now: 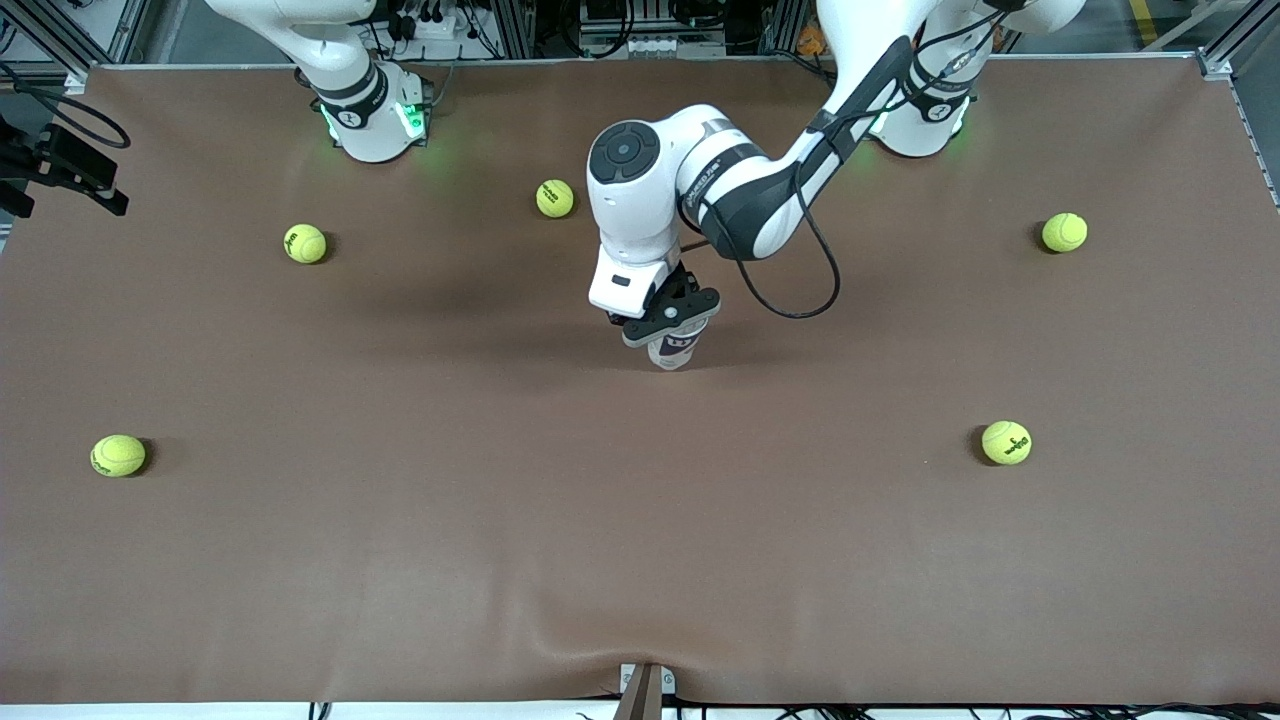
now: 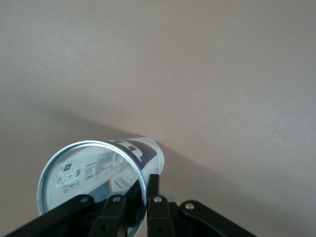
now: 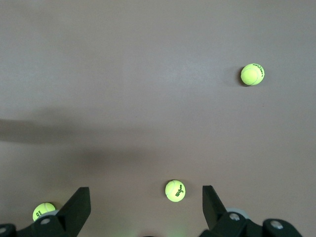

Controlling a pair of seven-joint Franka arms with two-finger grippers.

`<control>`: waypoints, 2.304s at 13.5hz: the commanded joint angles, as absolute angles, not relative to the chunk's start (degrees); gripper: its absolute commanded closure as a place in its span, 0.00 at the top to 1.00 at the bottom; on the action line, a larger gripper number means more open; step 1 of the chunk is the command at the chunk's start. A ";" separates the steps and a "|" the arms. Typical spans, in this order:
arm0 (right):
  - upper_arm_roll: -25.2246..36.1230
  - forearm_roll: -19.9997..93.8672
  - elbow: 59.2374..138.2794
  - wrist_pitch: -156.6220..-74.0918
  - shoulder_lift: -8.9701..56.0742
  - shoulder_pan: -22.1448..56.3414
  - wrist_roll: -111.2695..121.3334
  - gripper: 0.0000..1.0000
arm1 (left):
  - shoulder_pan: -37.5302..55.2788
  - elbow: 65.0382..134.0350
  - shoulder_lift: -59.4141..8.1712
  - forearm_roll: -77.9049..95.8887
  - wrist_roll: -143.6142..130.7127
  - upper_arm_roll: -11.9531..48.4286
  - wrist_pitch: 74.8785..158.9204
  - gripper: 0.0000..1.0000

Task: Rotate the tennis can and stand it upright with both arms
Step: 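Lower the upright can onto the table and open the left gripper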

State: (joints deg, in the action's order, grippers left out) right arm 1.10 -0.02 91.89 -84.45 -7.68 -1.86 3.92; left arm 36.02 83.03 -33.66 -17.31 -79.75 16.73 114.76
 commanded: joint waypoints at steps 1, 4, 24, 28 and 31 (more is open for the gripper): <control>1.05 -0.53 90.62 -84.11 -7.03 -1.49 4.04 1.00 | 37.53 80.95 -34.63 -19.07 -81.12 16.17 113.99 0.11; 1.05 -0.53 90.62 -84.11 -7.03 -1.49 4.04 1.00 | 37.71 80.95 -34.89 -19.25 -81.12 16.17 113.99 0.37; 1.05 -0.26 90.53 -85.08 -6.86 -1.93 4.04 1.00 | 27.09 80.77 -22.60 -14.08 -63.40 16.52 105.21 1.00; 1.05 -0.26 90.53 -85.08 -6.86 -1.93 4.04 1.00 | 19.44 80.86 -17.33 -11.52 -52.04 16.44 100.47 1.00; 1.05 -0.18 90.61 -85.08 -6.86 -1.76 4.04 1.00 | 13.90 81.12 -15.91 -11.34 -47.84 16.52 97.65 1.00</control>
State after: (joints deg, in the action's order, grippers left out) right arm 1.15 -0.02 91.89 -85.34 -7.59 -1.86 3.92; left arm 16.64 80.03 -17.41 -12.28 -51.11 16.11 99.34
